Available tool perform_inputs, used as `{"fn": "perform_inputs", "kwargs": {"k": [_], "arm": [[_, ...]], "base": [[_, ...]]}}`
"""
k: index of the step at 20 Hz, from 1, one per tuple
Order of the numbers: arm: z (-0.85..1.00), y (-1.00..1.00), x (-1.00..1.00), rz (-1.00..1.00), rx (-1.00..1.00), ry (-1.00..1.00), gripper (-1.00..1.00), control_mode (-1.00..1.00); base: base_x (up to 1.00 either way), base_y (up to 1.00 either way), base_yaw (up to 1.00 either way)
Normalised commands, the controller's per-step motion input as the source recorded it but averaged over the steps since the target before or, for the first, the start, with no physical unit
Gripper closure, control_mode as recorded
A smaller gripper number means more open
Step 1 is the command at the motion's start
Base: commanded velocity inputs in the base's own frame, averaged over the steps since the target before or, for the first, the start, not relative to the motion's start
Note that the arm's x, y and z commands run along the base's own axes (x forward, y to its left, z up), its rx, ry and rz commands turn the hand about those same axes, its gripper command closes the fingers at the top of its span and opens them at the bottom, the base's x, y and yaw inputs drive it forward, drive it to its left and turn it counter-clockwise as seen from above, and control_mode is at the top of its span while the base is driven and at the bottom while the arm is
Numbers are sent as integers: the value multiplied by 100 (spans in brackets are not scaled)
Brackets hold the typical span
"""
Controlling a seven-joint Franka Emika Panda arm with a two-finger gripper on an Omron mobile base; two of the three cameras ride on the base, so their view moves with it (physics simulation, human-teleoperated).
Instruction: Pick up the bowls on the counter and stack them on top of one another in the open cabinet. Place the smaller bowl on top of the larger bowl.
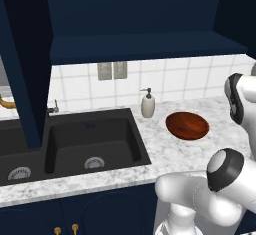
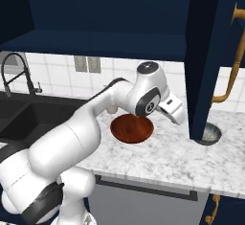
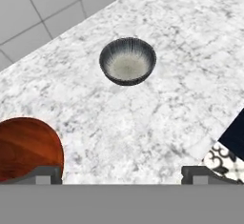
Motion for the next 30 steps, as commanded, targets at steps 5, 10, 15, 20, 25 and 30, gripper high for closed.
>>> {"fn": "perform_inputs", "kwargs": {"k": [5, 10, 15, 20, 25, 30], "arm": [[-32, -34, 4, 6, -4, 6, -100, -100], [-16, -10, 31, 0, -3, -2, -100, -100], [-39, 0, 36, 0, -15, 3, -100, -100], [-30, -7, 28, 0, -8, 1, -100, -100], [-24, -31, 30, 0, -5, 13, -100, -100], [-18, -20, 31, 0, -3, 4, -100, -100]], "base": [[0, 0, 0], [0, 0, 0], [0, 0, 0], [0, 0, 0], [0, 0, 0], [0, 0, 0]]}}
